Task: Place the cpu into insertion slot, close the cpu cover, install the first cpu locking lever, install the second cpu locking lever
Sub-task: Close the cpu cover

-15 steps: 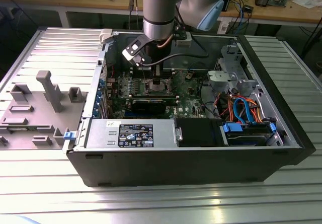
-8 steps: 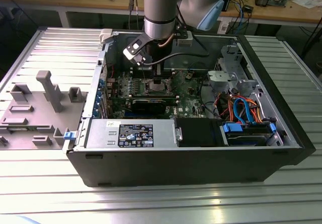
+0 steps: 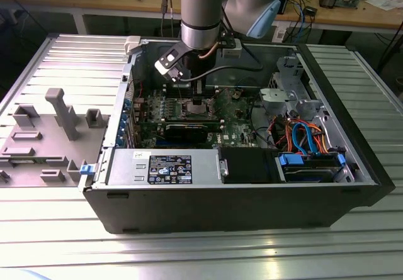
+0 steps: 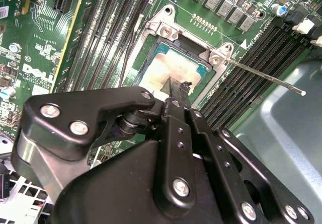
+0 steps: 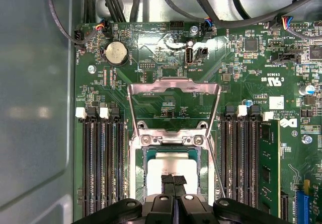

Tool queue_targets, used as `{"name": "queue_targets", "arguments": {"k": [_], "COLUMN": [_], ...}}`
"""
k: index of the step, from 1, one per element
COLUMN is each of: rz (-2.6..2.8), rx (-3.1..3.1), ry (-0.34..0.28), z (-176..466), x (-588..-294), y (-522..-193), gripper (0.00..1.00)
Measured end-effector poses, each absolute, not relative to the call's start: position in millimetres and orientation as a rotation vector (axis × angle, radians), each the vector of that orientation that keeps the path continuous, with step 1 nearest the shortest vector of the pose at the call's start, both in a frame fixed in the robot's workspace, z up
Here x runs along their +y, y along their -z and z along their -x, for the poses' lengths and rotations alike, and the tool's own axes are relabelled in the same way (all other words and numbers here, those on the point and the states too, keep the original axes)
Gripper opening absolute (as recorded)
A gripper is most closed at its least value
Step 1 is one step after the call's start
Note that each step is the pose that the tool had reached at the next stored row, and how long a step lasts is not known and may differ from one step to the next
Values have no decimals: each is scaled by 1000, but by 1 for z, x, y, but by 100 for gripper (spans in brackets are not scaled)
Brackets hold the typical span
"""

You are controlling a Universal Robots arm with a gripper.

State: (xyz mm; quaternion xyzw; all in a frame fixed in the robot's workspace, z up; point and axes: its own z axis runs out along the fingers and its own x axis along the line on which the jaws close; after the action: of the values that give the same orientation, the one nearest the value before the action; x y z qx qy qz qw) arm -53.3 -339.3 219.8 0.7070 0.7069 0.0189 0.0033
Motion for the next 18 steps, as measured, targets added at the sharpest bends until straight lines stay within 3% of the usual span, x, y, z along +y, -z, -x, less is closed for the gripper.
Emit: {"name": "queue_targets", "arguments": {"k": [18], "rz": [-2216], "rx": [2216], "ry": [-59], "z": [52], "x": [-339], "y": [-223], "gripper": [11]}}
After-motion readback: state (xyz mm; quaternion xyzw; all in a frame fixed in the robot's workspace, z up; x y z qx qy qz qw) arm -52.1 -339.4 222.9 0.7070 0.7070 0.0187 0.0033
